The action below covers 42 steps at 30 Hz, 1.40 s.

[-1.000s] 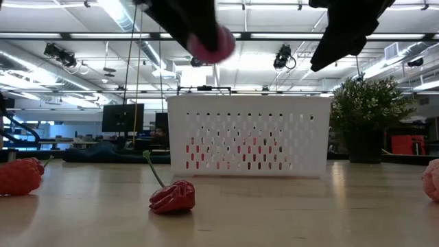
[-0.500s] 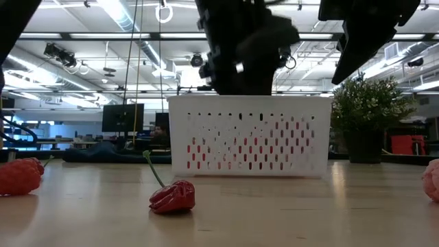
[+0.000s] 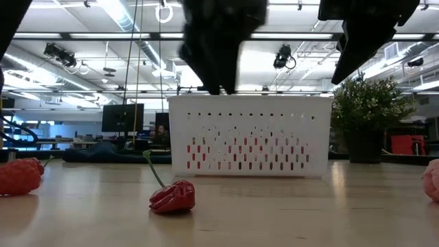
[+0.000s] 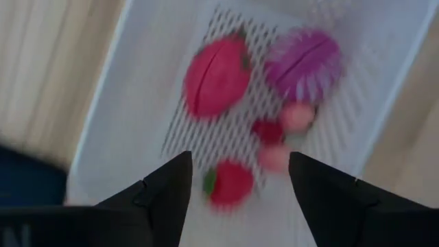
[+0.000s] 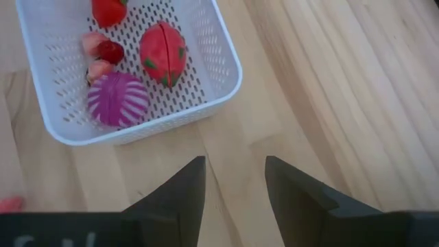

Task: Pick and placing Produce into tupperware
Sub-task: Put the cherry into the white bin

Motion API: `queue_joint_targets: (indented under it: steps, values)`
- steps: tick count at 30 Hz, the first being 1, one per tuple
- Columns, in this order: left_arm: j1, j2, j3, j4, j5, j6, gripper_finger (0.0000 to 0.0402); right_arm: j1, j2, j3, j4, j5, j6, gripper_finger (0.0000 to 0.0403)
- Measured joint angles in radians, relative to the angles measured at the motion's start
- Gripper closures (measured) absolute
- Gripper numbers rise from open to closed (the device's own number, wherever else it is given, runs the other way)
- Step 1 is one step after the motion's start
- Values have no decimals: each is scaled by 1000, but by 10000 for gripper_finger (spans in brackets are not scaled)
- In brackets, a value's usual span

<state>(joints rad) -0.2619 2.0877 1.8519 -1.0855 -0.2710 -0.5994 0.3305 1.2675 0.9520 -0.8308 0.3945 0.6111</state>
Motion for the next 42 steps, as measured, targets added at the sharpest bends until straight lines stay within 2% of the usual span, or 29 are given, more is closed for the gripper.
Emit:
queue_joint_targets:
  steps: [10, 16, 20, 25, 30, 33, 37, 42]
  values:
    - [-43, -254, 1, -353, 20, -297, 201, 29, 0, 0, 23, 21, 123, 243]
    - [-202, -334, 1, -391, 12, -386, 223, 160, 0, 0, 25, 1, 252, 243]
    - [-361, -322, -20, -378, -82, -453, 229, 302, 2, 0, 44, -8, 353, 243]
    - [-541, -308, -186, -289, -221, -678, 230, 476, 33, 0, 180, 47, 386, 243]
    - [-652, -307, -457, -119, -254, -943, 230, 568, 120, 0, 348, 106, 319, 243]
    - [-679, -307, -611, 2, -267, -1020, 230, 577, 189, 0, 405, 122, 323, 243]
    - [-671, -307, -760, 103, -271, -1032, 230, 576, 267, 0, 414, 123, 397, 243]
    - [-634, -307, -862, 242, -272, -889, 213, 576, 306, 0, 414, 93, 449, 243]
